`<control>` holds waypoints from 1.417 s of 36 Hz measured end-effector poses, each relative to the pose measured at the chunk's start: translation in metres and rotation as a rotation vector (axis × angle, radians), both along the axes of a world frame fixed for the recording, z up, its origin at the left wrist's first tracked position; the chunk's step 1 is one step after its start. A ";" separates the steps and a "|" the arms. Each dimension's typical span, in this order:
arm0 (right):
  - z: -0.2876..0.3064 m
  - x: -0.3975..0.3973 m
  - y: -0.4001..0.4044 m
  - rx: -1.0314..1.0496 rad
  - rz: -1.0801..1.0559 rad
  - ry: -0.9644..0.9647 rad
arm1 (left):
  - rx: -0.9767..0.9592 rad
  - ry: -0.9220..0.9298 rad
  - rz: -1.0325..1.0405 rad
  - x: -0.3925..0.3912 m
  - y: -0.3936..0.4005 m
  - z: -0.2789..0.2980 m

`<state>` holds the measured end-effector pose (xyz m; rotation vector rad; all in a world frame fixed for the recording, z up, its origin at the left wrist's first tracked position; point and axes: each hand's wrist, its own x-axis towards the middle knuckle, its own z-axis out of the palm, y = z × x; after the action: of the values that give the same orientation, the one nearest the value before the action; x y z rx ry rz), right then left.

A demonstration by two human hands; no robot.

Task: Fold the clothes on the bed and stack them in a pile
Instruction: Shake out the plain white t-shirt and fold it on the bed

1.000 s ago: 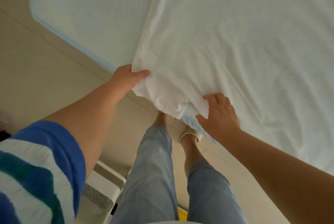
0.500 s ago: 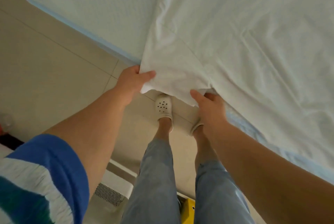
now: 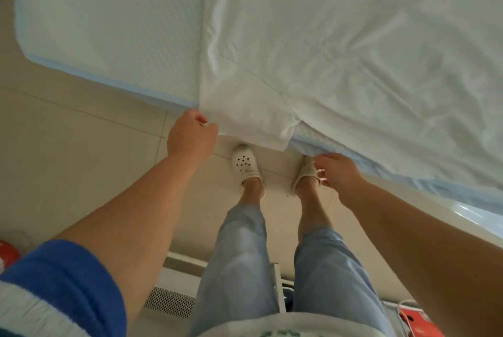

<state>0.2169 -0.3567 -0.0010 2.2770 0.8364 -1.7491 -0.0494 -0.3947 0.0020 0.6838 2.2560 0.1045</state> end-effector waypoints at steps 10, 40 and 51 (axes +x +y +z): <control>0.042 0.146 0.003 0.117 -0.049 -0.182 | 0.059 -0.276 -0.505 0.125 0.063 0.050; 0.014 0.404 0.220 0.429 -0.323 -0.330 | 0.105 0.041 -0.836 0.371 0.325 0.011; 0.010 0.426 0.315 0.489 -0.506 -0.345 | 0.250 0.104 -1.004 0.377 0.409 -0.002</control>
<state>0.6431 -0.0414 0.0088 3.2279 0.7166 -1.3225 0.3277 0.0139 -0.0003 1.8930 1.7551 -0.1477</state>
